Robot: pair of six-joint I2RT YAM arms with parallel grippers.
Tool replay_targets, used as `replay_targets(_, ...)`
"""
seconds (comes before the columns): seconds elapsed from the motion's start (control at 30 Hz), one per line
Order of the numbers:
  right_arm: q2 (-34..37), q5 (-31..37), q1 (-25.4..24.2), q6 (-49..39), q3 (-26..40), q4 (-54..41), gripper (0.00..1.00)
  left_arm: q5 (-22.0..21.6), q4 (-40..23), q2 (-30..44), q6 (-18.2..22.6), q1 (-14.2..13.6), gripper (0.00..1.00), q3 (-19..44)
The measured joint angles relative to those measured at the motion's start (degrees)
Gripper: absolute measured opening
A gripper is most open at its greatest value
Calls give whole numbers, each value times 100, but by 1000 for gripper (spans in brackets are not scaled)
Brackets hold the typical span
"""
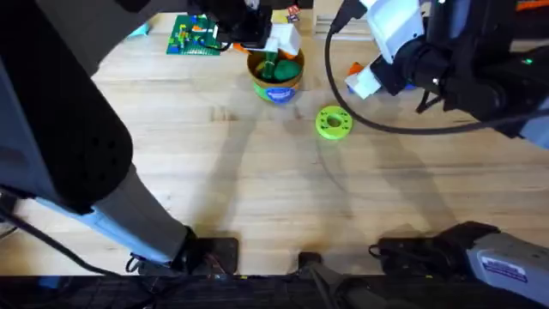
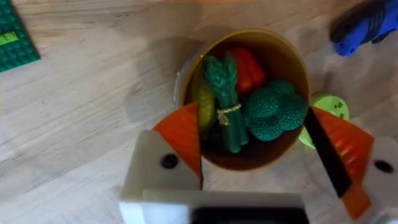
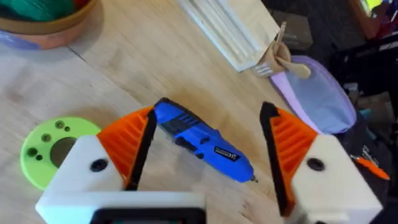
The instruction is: Pick up the gripper from the table and insert it into the empty holder that is missing its gripper. Then pick up a screw, insert it into the mounting hole, and use the screwdriver to tighten it. Finally, clean up the table by picking up the vegetable and placing it into the bucket.
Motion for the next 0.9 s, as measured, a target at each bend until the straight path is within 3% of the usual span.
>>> replay_targets(0.17,-694,-2,270,288,-2,-370,994,0,-236,-79,37,0,994,0)
replay_targets(0.53,-2467,-373,756,2230,48,-2327,992,0,-1821,-1094,313,0,993,0)
replay_targets(0.7,-2854,-743,758,2838,400,-3299,992,1,-2435,-1667,473,0,994,0)
replay_targets(0.9,-3304,-884,758,3091,549,-3491,992,0,-2804,-2364,746,0,994,0)
